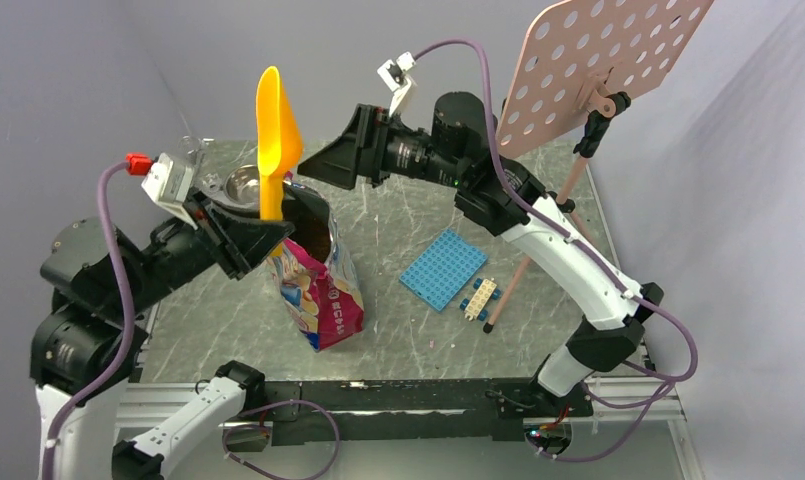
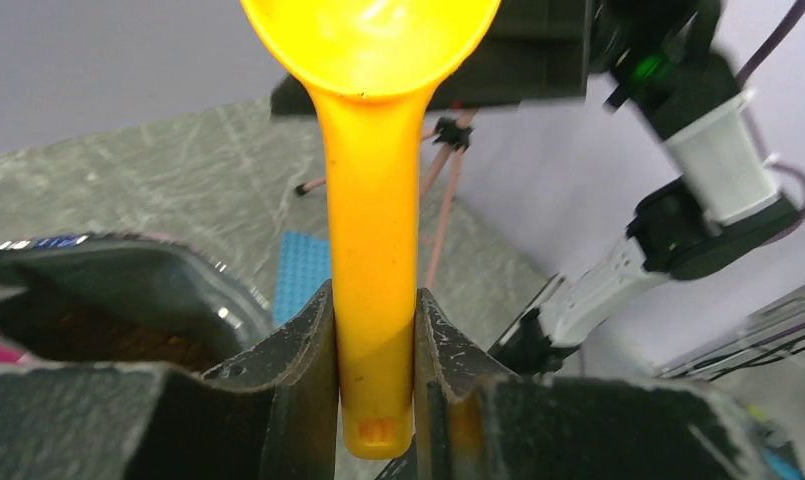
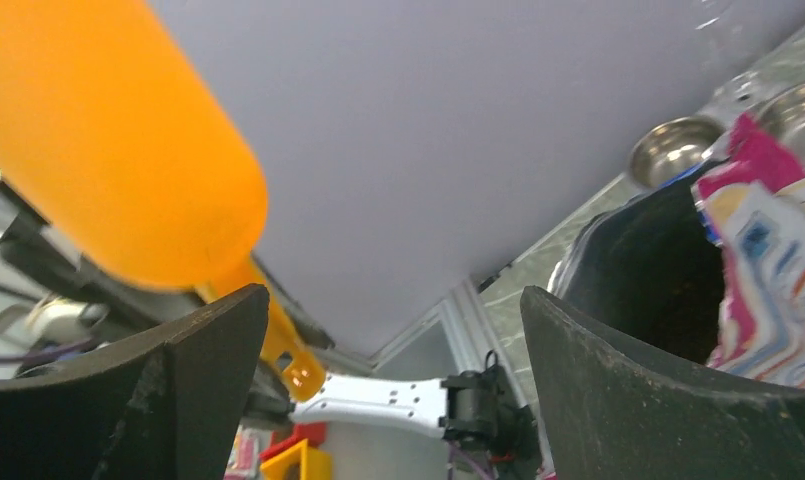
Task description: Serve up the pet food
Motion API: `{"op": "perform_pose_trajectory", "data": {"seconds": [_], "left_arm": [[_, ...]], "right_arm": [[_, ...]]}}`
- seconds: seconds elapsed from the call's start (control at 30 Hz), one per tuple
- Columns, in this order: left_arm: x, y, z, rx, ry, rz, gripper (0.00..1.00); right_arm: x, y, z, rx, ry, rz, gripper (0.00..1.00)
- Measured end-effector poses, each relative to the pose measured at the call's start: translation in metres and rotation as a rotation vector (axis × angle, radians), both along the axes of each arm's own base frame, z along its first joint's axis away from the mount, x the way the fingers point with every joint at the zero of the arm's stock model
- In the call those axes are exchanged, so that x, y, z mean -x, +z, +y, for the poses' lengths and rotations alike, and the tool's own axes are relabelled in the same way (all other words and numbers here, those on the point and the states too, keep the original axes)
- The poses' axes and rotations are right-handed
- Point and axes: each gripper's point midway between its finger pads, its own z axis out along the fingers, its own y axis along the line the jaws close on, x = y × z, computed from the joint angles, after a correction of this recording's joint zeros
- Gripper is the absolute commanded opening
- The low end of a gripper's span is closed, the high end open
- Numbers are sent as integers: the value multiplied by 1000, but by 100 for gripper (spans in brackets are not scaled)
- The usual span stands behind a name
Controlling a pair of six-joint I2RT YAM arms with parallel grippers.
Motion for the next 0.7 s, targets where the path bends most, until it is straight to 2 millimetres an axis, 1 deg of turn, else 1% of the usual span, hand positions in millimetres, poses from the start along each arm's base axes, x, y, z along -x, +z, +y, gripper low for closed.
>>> {"op": "perform_pose_trajectory", "data": {"seconds": [0.1, 0.2, 0.37, 0.43, 0.5, 0.57, 0.63, 0.7], "left_arm": [[8, -13, 15, -116, 46, 2, 0], [10, -30, 32, -231, 103, 30, 0], [4, -65, 55, -393, 195, 116, 0], [3, -74, 60, -432, 209, 136, 0], [3, -84, 64, -472, 213, 154, 0], [4, -92, 66, -502, 210, 159, 0], [7, -99, 69, -530, 203, 160, 0], [12, -106, 72, -557, 195, 164, 0]], "right_arm": [[-13, 8, 0, 42, -64, -30, 100], [-16, 6, 2, 75, -91, -63, 100], [4, -5, 14, 125, -65, -110, 100], [11, -8, 18, 139, -51, -125, 100], [13, -11, 21, 153, -52, -129, 100], [6, -9, 24, 159, -79, -130, 99], [-6, -7, 28, 165, -124, -126, 97], [-18, -6, 33, 174, -169, -116, 91]]}}
